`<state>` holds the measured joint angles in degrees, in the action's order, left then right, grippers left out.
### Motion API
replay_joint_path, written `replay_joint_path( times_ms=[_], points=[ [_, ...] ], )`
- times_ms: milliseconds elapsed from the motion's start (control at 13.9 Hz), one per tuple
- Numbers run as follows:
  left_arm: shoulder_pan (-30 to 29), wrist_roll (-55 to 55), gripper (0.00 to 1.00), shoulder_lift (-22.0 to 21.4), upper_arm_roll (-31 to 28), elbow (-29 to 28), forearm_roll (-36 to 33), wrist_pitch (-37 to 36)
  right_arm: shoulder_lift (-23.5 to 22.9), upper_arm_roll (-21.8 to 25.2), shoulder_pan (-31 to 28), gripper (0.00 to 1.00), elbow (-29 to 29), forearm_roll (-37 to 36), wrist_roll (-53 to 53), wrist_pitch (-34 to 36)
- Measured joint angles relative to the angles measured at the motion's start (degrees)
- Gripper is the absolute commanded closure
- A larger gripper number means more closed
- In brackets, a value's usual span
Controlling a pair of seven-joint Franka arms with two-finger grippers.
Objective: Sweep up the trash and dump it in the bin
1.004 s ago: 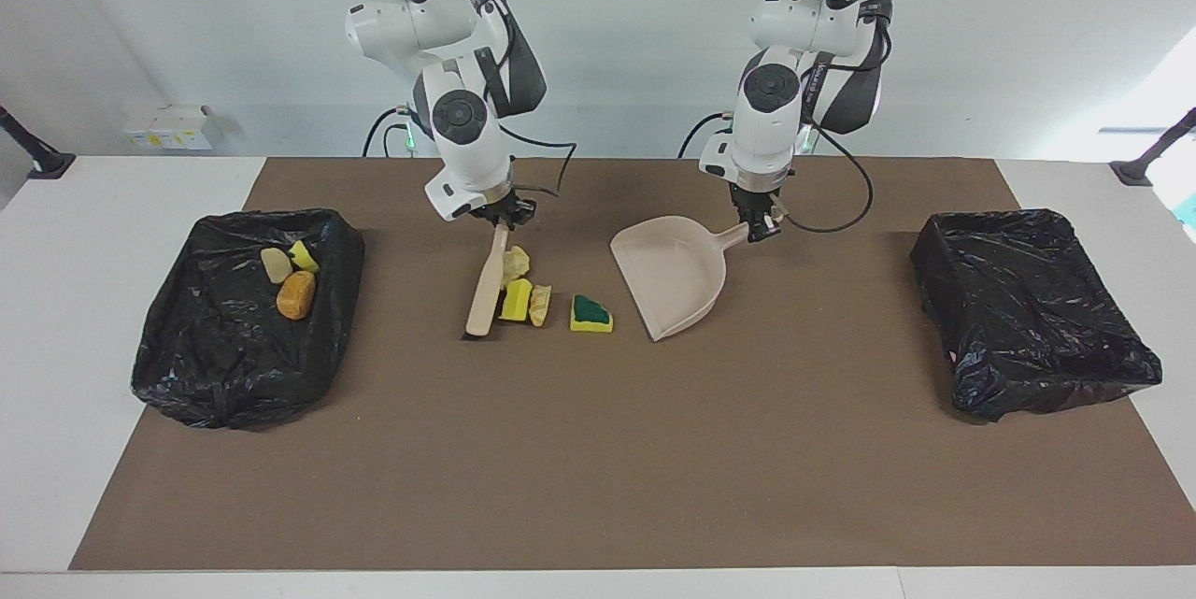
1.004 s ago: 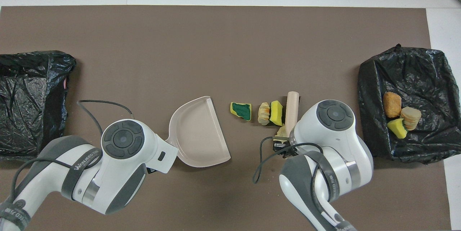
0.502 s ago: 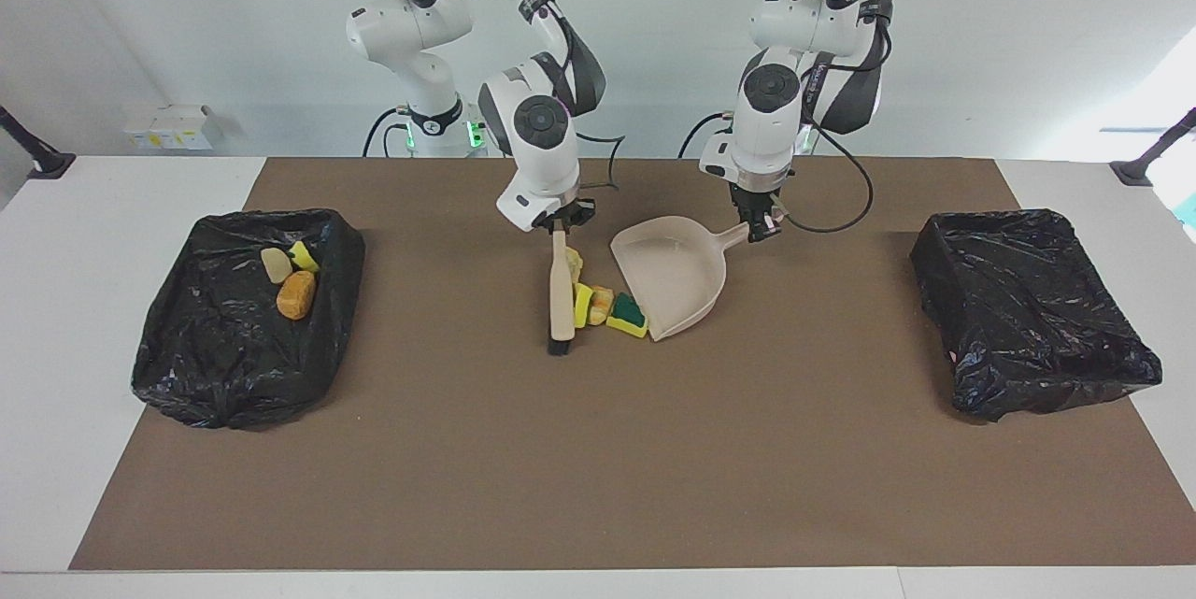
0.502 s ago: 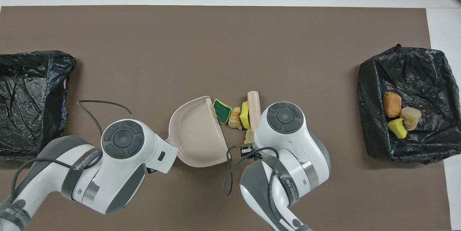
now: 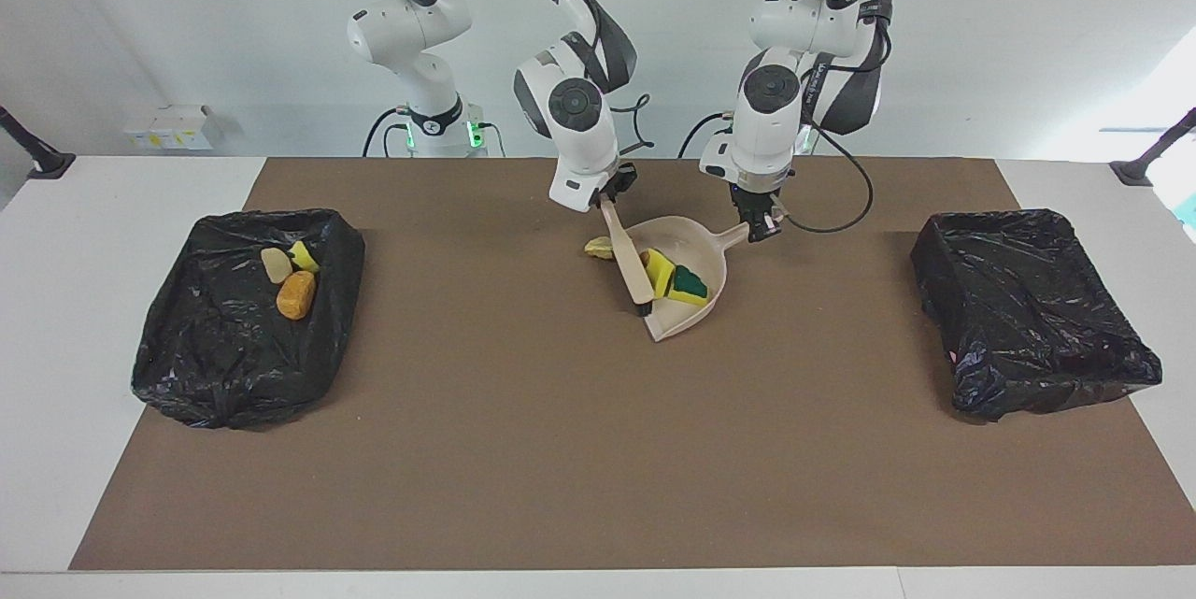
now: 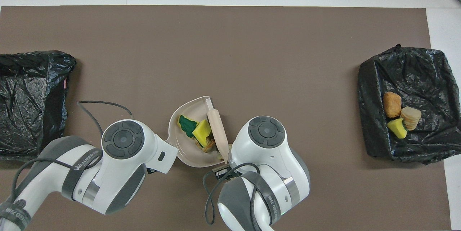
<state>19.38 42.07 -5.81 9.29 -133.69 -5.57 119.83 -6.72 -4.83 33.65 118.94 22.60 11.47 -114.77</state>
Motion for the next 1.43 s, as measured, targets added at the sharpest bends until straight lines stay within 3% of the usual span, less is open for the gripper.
replay_joint_path(
  times_ms=[215, 430, 645, 1004, 1434],
  points=[
    [-0.01, -3.04, 1.0, 0.0, -0.08, -0.01, 0.05, 0.03, 2.87, 0.6, -0.67, 1.0, -1.27, 1.99, -0.01, 2.01],
    [-0.03, -7.94, 1.0, 0.0, -0.11, 0.01, 0.1, 0.11, 6.9, 1.14, -4.3, 1.0, -1.37, 1.87, -0.01, 8.81],
    [-0.05, -9.47, 1.0, 0.01, -0.14, 0.05, 0.12, 0.26, 9.82, 1.65, -7.47, 1.0, 0.58, -2.54, 0.76, 13.59],
    [-0.06, -6.14, 1.0, 0.06, -0.17, -0.06, 0.08, 0.27, 12.79, 1.53, -10.56, 1.0, 10.65, -4.99, 1.1, 8.59],
    [-0.2, 2.65, 1.0, 0.23, -0.52, -0.07, 0.08, 0.26, 8.62, 0.66, -4.61, 1.0, 12.37, -3.08, 1.1, -0.51]
  ],
)
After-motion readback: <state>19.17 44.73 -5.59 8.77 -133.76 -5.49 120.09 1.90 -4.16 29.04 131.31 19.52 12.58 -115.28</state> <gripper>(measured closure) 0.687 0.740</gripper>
